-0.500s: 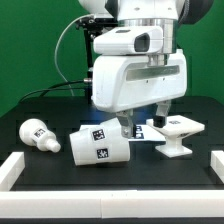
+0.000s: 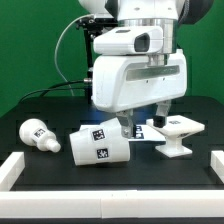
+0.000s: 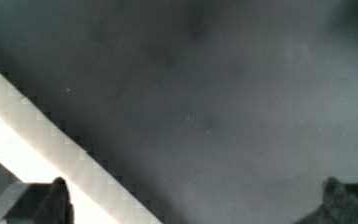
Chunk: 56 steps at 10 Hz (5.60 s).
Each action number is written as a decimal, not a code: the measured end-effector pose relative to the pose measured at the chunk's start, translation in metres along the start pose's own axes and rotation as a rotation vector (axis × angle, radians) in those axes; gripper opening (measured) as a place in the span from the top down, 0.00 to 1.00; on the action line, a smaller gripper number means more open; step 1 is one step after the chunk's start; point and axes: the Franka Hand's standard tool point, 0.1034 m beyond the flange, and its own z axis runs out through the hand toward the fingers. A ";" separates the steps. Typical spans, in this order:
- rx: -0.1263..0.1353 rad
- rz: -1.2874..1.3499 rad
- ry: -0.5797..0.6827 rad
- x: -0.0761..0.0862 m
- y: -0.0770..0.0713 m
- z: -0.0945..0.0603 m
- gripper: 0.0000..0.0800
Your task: Assemble lamp
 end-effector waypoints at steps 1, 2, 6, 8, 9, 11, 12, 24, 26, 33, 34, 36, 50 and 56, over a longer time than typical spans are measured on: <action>0.003 0.002 -0.007 0.001 -0.001 0.000 0.13; 0.014 -0.028 -0.057 0.011 -0.009 -0.006 0.13; 0.012 -0.118 -0.084 0.040 -0.026 -0.020 0.13; 0.013 -0.118 -0.085 0.039 -0.026 -0.020 0.13; 0.013 -0.118 -0.085 0.039 -0.026 -0.019 0.13; -0.011 -0.215 -0.103 0.046 -0.034 -0.021 0.13; -0.014 -0.313 -0.124 0.055 -0.044 -0.023 0.13; 0.041 -0.181 -0.253 0.059 -0.072 -0.019 0.13; 0.041 -0.181 -0.254 0.059 -0.072 -0.018 0.13; -0.014 0.363 -0.279 0.051 -0.084 -0.013 0.13; -0.014 0.362 -0.279 0.052 -0.084 -0.013 0.13; -0.013 0.364 -0.280 0.051 -0.084 -0.013 0.13; 0.106 0.515 -0.951 0.028 -0.115 0.005 0.13; 0.152 0.571 -1.102 0.008 -0.139 0.034 0.13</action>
Offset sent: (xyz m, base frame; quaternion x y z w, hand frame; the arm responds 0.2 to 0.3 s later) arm 0.0058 0.0537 0.0212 -0.0040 -0.1137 -0.1728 0.9784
